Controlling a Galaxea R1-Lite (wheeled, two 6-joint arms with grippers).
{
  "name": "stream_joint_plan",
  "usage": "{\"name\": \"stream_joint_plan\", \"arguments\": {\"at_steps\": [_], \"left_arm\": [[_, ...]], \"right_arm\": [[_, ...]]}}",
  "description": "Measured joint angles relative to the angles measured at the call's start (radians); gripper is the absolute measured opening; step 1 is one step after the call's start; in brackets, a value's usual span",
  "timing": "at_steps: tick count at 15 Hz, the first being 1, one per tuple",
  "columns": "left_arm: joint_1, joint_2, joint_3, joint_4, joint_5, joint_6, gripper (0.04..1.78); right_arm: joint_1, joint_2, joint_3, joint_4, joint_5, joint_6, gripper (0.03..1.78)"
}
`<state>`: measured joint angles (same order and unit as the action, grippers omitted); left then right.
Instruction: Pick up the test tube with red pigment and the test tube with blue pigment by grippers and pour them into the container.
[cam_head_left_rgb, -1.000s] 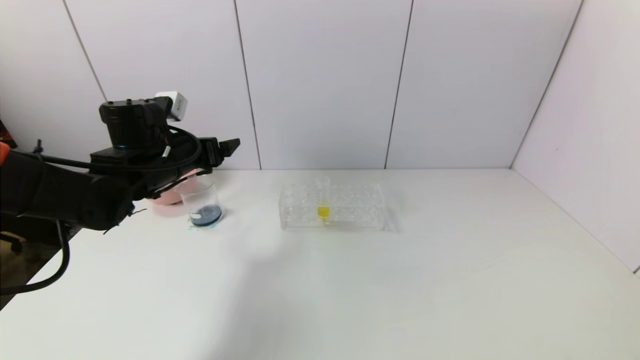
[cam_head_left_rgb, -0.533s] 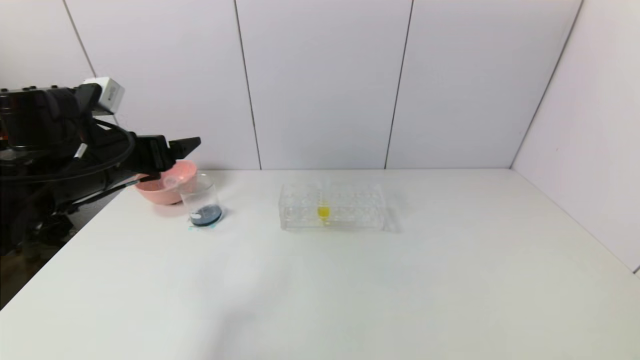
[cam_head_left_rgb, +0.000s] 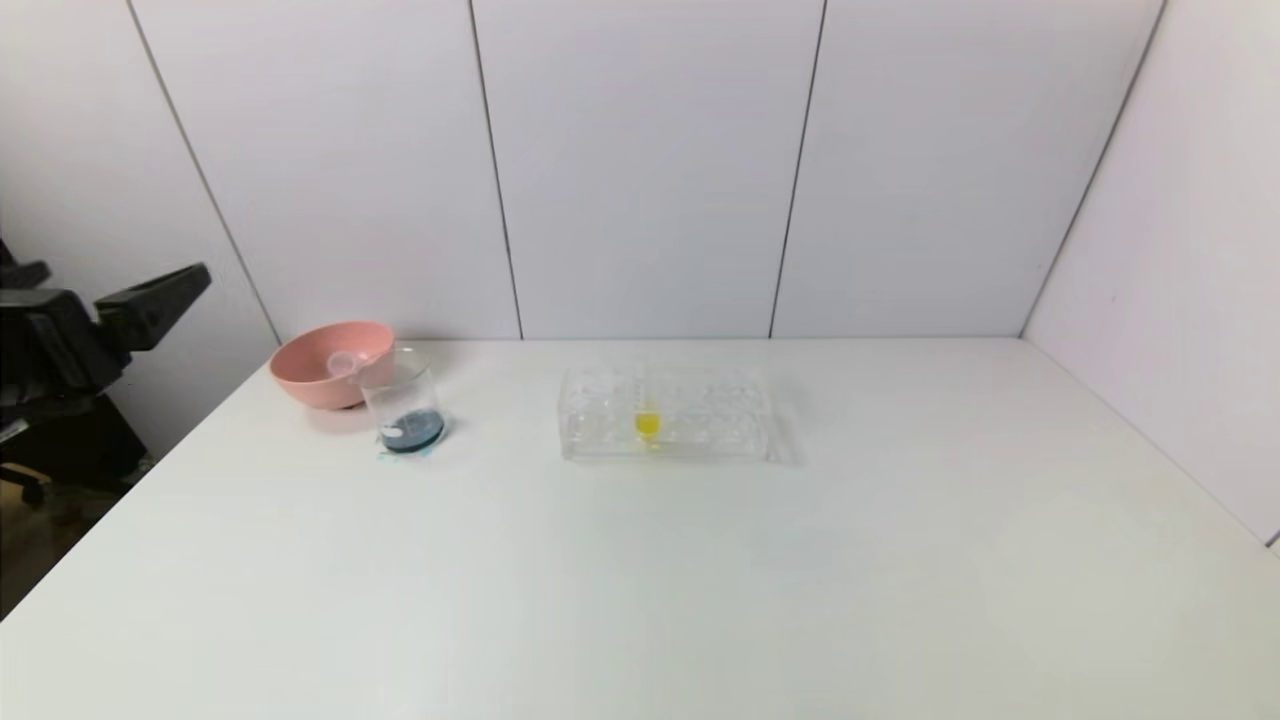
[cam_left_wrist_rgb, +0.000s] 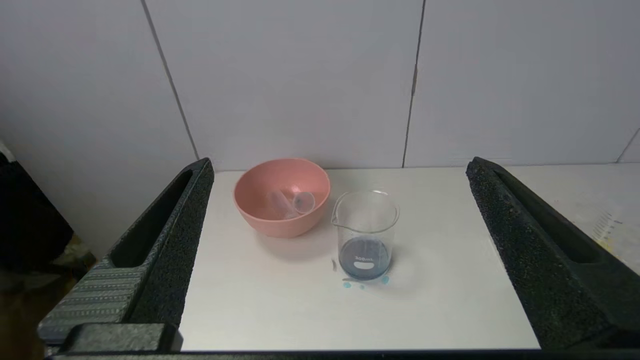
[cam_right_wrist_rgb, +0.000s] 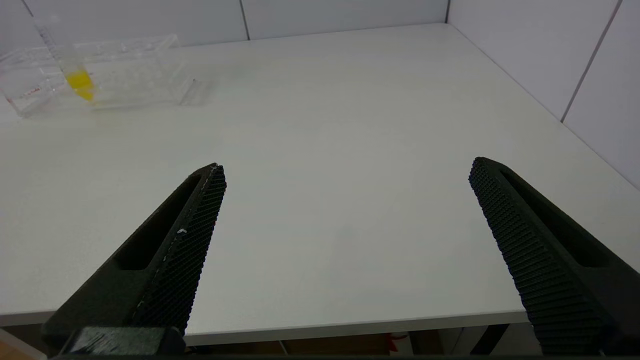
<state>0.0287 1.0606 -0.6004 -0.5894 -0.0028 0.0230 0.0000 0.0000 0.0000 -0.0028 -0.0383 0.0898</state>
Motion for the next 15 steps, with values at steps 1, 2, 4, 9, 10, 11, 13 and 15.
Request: {"name": "stream_joint_plan", "arguments": {"at_steps": [1,2,4,9,10,11,13,15], "left_arm": [[0.005,-0.074,0.03,0.009,-0.01,0.003,1.76],[0.008,-0.141,0.053,0.026,-0.023,0.005,1.76],[0.011,-0.301,0.087,0.095,-0.04,0.008,1.76],[0.008,-0.695,0.123,0.336,-0.08,0.01,1.76],[0.001,-0.763,0.136,0.365,-0.083,0.009,1.76],[-0.007,-0.829,0.156,0.384,-0.084,0.009,1.76],[-0.02,-0.956,0.243,0.39,-0.068,0.009,1.76],[-0.026,-1.015,0.356,0.351,-0.002,0.007,1.76]], "right_arm": [[0.0,0.0,0.0,0.0,0.0,0.0,1.77],[0.0,0.0,0.0,0.0,0.0,0.0,1.77],[0.0,0.0,0.0,0.0,0.0,0.0,1.77],[0.0,0.0,0.0,0.0,0.0,0.0,1.77],[0.0,0.0,0.0,0.0,0.0,0.0,1.77],[0.0,0.0,0.0,0.0,0.0,0.0,1.77],[0.0,0.0,0.0,0.0,0.0,0.0,1.77],[0.0,0.0,0.0,0.0,0.0,0.0,1.77]]}}
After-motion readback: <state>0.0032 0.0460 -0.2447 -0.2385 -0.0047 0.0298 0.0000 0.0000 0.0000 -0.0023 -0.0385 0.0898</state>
